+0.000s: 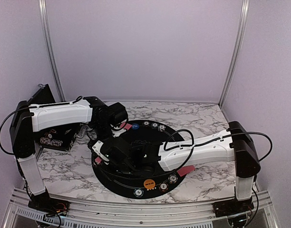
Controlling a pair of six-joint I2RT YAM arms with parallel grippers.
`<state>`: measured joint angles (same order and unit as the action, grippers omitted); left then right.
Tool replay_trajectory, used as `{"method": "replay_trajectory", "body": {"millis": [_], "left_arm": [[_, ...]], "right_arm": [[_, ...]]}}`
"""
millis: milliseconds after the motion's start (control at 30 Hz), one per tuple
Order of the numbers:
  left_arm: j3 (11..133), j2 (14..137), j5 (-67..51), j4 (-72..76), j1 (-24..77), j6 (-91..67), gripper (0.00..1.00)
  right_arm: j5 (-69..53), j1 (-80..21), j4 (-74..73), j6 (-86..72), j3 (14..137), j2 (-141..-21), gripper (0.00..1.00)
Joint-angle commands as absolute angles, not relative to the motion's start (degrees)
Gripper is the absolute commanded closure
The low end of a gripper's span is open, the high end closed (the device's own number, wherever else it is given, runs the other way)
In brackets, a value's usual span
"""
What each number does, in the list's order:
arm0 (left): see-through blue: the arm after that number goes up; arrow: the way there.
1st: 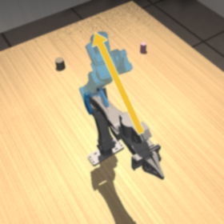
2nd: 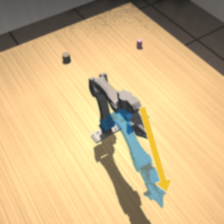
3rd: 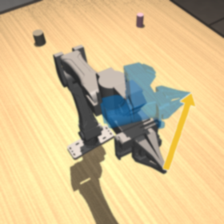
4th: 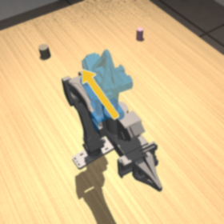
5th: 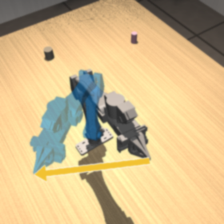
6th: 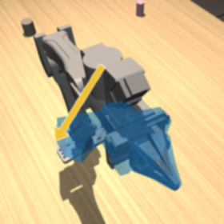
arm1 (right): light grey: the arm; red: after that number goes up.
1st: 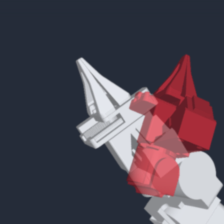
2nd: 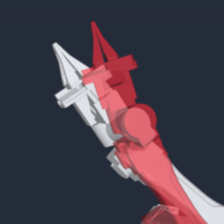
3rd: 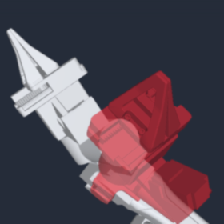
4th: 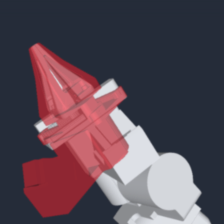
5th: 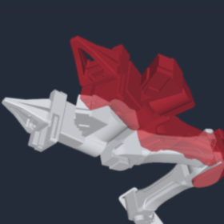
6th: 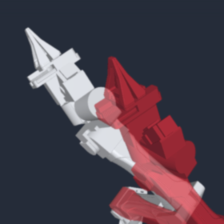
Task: Distribute texas hold em gaming equipment
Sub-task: Adjust the poker card at the face-down deck piles.
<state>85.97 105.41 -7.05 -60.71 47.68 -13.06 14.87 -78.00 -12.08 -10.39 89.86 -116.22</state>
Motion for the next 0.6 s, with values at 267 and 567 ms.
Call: {"method": "replay_trajectory", "body": {"millis": [267,567], "left_arm": [[86.1,104.8,-7.0,-62.6,47.5,-12.7,0.42],[86.0,104.6,-7.1,-62.7,47.4,-12.6,0.42]], "right_arm": [[21.9,-79.9,-15.7,-8.9,97.4,-121.9,1.00],[27.4,-79.9,-17.1,-10.2,98.0,-121.9,1.00]]}}
